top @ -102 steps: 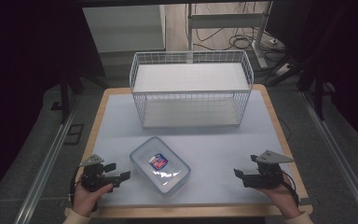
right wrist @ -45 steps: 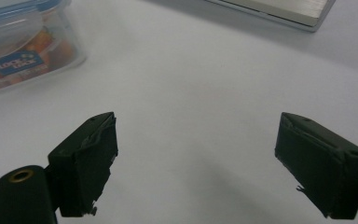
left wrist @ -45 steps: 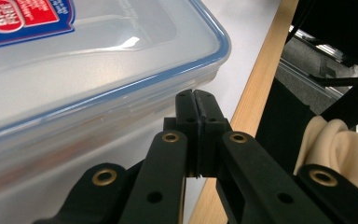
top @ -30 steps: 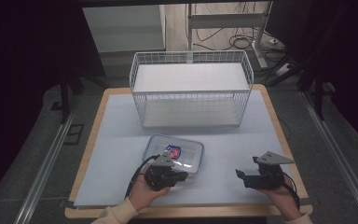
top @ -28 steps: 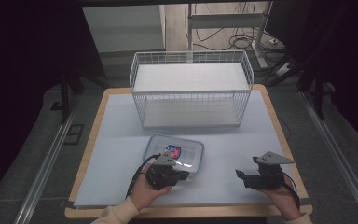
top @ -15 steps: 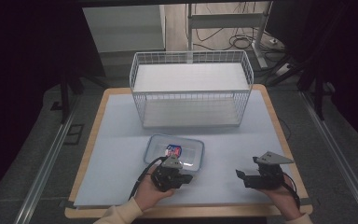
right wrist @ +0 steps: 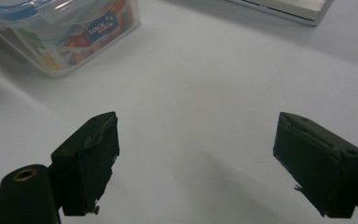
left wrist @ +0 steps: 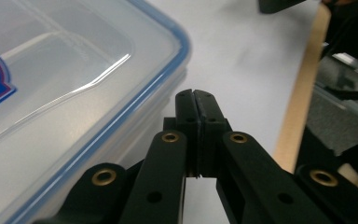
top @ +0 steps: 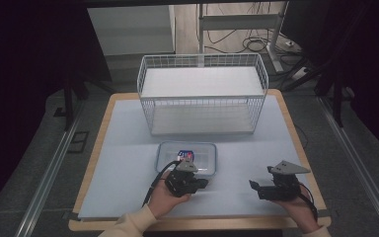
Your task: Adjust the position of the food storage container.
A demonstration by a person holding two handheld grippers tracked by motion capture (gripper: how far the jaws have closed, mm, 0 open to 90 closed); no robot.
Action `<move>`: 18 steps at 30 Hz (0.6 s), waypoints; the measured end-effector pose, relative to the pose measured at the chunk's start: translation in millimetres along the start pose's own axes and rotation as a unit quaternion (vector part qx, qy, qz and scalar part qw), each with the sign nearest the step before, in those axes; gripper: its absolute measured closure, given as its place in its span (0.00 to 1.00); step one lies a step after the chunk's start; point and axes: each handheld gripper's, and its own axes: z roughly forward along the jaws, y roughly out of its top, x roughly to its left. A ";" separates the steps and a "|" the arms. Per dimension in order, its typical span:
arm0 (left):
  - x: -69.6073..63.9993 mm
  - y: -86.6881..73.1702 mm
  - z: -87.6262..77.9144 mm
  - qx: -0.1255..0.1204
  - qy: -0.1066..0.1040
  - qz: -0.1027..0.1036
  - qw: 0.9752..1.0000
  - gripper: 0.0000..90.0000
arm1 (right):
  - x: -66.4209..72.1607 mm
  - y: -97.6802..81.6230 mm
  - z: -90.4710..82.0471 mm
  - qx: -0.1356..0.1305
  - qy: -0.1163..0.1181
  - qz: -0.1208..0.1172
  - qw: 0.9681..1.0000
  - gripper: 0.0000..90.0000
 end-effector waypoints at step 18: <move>68.2 -42.3 -126.4 -0.113 0.098 -0.107 0.983 1.00 | 0.4 -0.1 0.9 0.002 0.000 -0.004 1.000 0.16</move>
